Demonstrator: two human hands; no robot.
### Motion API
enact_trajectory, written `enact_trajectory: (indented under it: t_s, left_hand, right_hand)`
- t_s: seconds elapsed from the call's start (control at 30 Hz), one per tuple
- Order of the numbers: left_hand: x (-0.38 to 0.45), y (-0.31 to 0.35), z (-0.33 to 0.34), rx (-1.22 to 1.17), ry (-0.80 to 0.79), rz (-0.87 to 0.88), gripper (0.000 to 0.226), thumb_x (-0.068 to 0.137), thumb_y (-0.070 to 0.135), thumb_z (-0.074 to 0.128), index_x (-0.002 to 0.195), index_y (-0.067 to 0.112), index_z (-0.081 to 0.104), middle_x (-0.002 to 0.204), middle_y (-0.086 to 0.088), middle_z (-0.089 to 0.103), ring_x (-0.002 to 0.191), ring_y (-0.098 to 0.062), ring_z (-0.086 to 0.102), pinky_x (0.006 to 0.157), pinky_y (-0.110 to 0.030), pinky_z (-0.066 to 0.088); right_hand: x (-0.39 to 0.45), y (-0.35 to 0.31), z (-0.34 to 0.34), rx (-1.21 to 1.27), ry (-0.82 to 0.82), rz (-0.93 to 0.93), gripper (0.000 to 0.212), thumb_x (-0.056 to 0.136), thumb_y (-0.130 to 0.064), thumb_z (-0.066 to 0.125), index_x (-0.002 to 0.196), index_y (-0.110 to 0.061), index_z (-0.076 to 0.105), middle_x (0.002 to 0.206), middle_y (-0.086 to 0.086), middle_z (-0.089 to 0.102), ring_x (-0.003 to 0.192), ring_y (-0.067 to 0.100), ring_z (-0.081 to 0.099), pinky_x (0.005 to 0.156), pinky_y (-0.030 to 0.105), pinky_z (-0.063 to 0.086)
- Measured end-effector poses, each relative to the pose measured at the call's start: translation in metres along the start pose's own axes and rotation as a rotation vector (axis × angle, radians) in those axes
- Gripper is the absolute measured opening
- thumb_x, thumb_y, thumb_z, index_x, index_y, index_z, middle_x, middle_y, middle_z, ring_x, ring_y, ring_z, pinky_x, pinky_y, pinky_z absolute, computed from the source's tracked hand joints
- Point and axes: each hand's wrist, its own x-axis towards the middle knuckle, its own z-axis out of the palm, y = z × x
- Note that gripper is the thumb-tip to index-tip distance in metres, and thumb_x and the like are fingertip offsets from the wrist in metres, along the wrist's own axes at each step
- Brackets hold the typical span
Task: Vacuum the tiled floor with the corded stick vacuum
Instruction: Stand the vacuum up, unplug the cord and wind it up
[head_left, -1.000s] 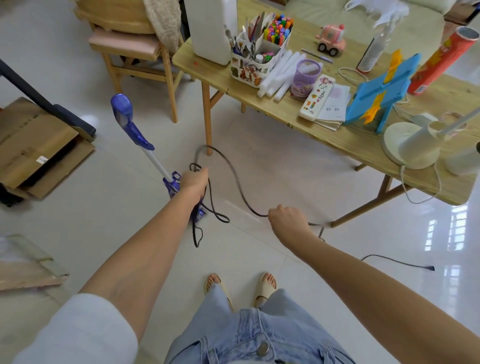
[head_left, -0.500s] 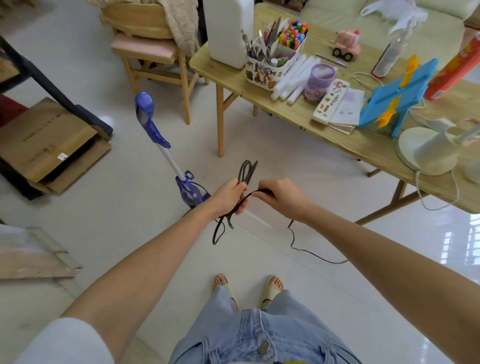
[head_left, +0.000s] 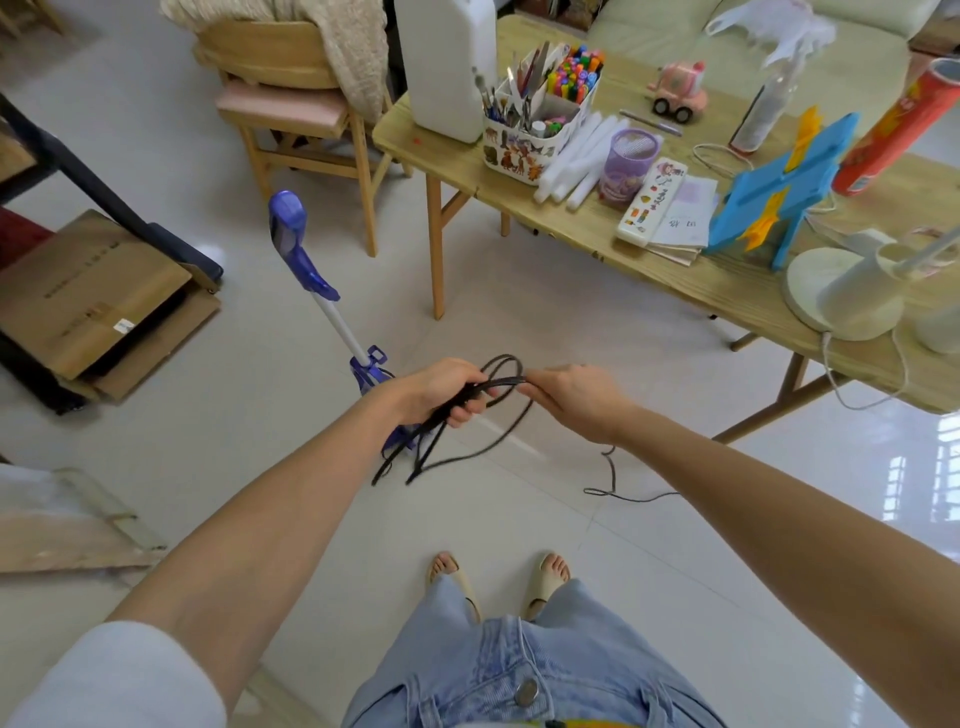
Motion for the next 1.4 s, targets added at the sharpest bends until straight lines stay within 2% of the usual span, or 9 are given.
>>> enact_trajectory:
  t_s: [0.23,0.4,0.5,0.6,0.7,0.8,1.07,1.2,1.4]
  left_hand:
    - [-0.005,-0.007,-0.010,-0.009,0.029,0.061,0.038,0.101,0.036,0.044,0.066,0.022,0.039,0.049,0.010,0.026,0.041,-0.005,0.018,0.036,-0.016,0.016]
    - [0.006,-0.030,-0.032,-0.759,0.621,0.022,0.036,0.103,0.023,0.038,0.067,0.017,0.037,0.053,0.004,0.028,0.033,-0.006,0.023,0.027,-0.015,0.017]
    - [0.011,-0.028,-0.033,-0.680,0.791,0.014,0.037,0.101,0.023,0.037,0.065,0.016,0.034,0.060,-0.001,0.031,0.044,-0.012,0.029,0.028,-0.014,0.024]
    - [0.014,-0.021,-0.020,-0.534,0.753,0.038,0.033,0.098,0.033,0.052,0.070,0.014,0.047,0.058,0.002,0.033,0.040,-0.010,0.027,0.030,-0.016,0.023]
    - [0.015,-0.023,0.000,-0.194,0.585,0.108,0.032,0.086,0.043,0.067,0.085,0.011,0.068,0.055,0.004,0.031,0.043,-0.010,0.025,0.038,-0.019,0.022]
    - [0.014,-0.022,0.015,-0.185,0.474,0.094,0.032,0.082,0.045,0.071,0.090,0.013,0.072,0.052,0.006,0.027,0.045,-0.010,0.024,0.040,-0.020,0.021]
    - [0.024,-0.010,0.016,-0.234,0.290,0.030,0.026,0.082,0.032,0.074,0.096,0.010,0.071,0.053,0.007,0.025,0.043,-0.009,0.018,0.037,-0.020,0.016]
    - [0.032,-0.001,0.009,-0.383,0.379,0.064,0.020,0.085,0.024,0.072,0.093,0.008,0.063,0.041,0.011,0.026,0.034,-0.005,0.019,0.033,-0.018,0.017]
    - [0.032,0.004,-0.036,-0.599,0.764,0.006,0.028,0.081,0.028,0.076,0.083,0.010,0.056,0.047,0.007,0.031,0.037,-0.007,0.022,0.035,-0.018,0.022]
  right_hand:
    - [-0.008,0.017,0.013,-0.005,0.092,0.130,0.039,0.101,-0.044,0.032,0.095,-0.010,0.051,0.086,0.008,0.060,0.073,0.034,0.058,0.059,0.037,0.040]
    - [-0.033,0.044,0.032,0.210,0.100,0.467,0.033,0.101,-0.035,0.042,0.079,-0.010,0.042,0.074,0.009,0.048,0.070,0.030,0.047,0.059,0.033,0.024]
    - [-0.039,0.039,0.041,0.146,0.050,0.624,0.042,0.102,-0.042,0.032,0.079,-0.011,0.045,0.076,0.012,0.056,0.074,0.032,0.051,0.060,0.034,0.030]
    - [-0.029,0.018,0.040,0.207,0.061,0.709,0.051,0.105,-0.041,0.024,0.090,-0.007,0.058,0.096,0.021,0.064,0.092,0.039,0.058,0.071,0.038,0.040]
    - [-0.011,-0.014,0.031,0.342,0.012,0.587,0.046,0.106,-0.035,0.026,0.069,-0.015,0.044,0.082,0.017,0.057,0.082,0.034,0.055,0.067,0.033,0.033]
    - [0.001,-0.038,0.030,0.366,-0.027,0.452,0.045,0.105,-0.035,0.027,0.065,-0.019,0.037,0.068,0.005,0.049,0.071,0.028,0.048,0.063,0.033,0.031]
    - [-0.003,-0.049,0.024,0.234,-0.079,0.265,0.038,0.105,-0.035,0.025,0.111,-0.007,0.050,0.087,0.018,0.062,0.078,0.037,0.058,0.064,0.037,0.039]
    - [-0.006,-0.043,0.018,0.286,-0.078,0.273,0.030,0.105,-0.034,0.028,0.093,-0.013,0.045,0.086,0.017,0.062,0.078,0.036,0.057,0.068,0.040,0.042]
    - [-0.059,0.007,0.035,0.132,-0.235,0.415,0.034,0.104,-0.041,0.024,0.087,-0.016,0.040,0.070,0.002,0.047,0.072,0.028,0.051,0.063,0.035,0.036]
